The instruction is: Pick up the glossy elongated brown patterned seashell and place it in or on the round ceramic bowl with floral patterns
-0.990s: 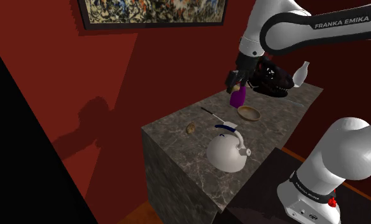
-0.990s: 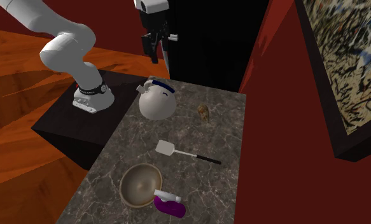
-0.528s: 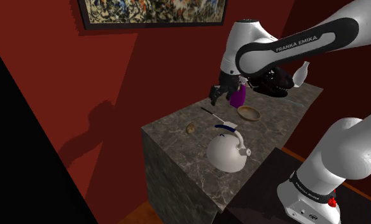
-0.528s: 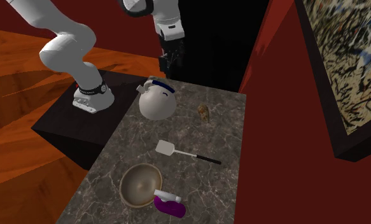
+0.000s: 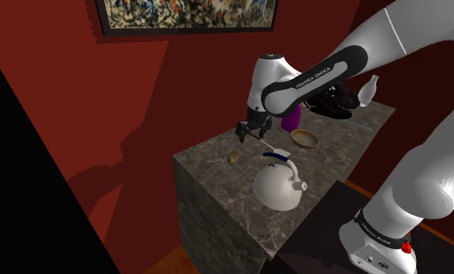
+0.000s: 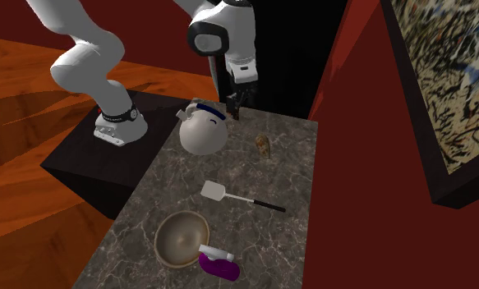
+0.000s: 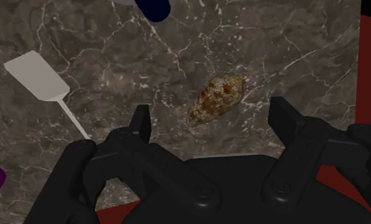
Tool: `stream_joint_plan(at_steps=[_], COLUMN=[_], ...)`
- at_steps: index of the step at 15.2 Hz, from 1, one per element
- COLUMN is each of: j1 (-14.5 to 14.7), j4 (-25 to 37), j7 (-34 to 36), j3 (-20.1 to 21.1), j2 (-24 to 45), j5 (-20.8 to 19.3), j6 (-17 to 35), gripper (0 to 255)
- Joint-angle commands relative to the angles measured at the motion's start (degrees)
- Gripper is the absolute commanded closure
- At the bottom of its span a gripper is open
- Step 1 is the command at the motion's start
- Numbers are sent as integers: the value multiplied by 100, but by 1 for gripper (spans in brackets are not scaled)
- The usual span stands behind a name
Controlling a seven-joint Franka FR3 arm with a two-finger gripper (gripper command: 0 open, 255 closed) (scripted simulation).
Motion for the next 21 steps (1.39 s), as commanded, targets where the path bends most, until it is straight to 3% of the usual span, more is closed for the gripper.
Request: stream_joint_plan(at_steps=[1, 9, 17, 21], j1=[-18, 148, 236, 237], j4=[160, 1209, 1360, 1360], j7=[293, 1396, 1555, 1555], j3=[17, -136, -275, -276], j2=[444, 2330, 2952, 2952], j5=[-90, -453, -626, -625], j6=[250, 944, 1407, 1407], gripper=[0, 0, 0, 0])
